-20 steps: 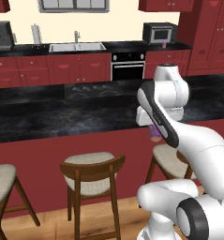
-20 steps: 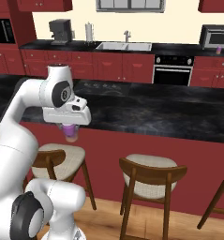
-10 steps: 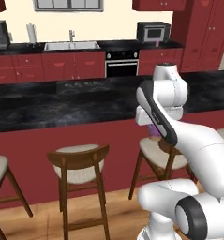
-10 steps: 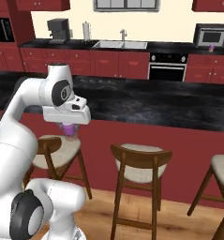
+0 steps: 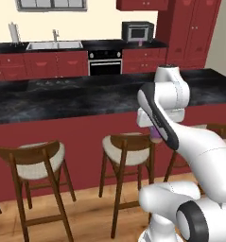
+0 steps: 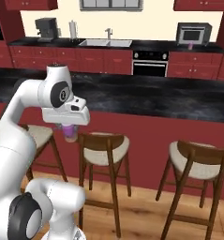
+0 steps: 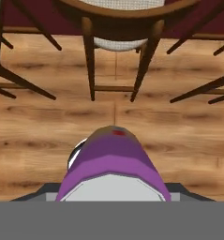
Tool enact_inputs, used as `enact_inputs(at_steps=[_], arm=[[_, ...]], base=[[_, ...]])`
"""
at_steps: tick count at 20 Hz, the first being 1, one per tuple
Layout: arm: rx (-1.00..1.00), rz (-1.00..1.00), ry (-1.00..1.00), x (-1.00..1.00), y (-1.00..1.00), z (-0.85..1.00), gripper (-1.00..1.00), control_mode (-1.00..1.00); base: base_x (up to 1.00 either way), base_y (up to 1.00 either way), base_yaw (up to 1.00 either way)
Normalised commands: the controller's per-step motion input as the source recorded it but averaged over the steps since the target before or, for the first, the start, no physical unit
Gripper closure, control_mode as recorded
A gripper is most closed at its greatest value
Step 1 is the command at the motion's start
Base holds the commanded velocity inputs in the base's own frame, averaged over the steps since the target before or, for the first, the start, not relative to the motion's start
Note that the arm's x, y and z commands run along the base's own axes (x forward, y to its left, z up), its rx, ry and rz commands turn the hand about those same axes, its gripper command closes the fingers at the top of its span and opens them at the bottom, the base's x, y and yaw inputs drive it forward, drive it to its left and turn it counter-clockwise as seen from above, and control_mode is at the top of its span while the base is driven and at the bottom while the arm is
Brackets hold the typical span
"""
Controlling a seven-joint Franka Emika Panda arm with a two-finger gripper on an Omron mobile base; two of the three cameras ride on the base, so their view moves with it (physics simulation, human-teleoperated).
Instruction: Four empty soda cans are scattered around the kitchen. Gather all the cans and cluster them next to the stove for recycling.
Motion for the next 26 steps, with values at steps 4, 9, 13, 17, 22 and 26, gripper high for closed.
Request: enact_inputs(at_steps=[4,9,13,17,22,26], arm=[[0.0,0.0,0.0,0.0,0.0,0.0,1.0,1.0],[0.0,0.0,0.0,0.0,0.0,0.0,1.0,1.0],[0.0,0.0,0.0,0.0,0.0,0.0,1.0,1.0],[0.0,0.0,0.0,0.0,0.0,0.0,1.0,1.0],[0.0,0.0,0.0,0.0,0.0,0.0,1.0,1.0],[0.0,0.0,0.0,0.0,0.0,0.0,1.0,1.0]], base=[[-0.02,-1.0,0.0],[0.0,-1.0,0.0],[0.0,-1.0,0.0],[0.0,-1.0,0.0],[0.0,-1.0,0.0],[0.01,-1.0,0.0]])
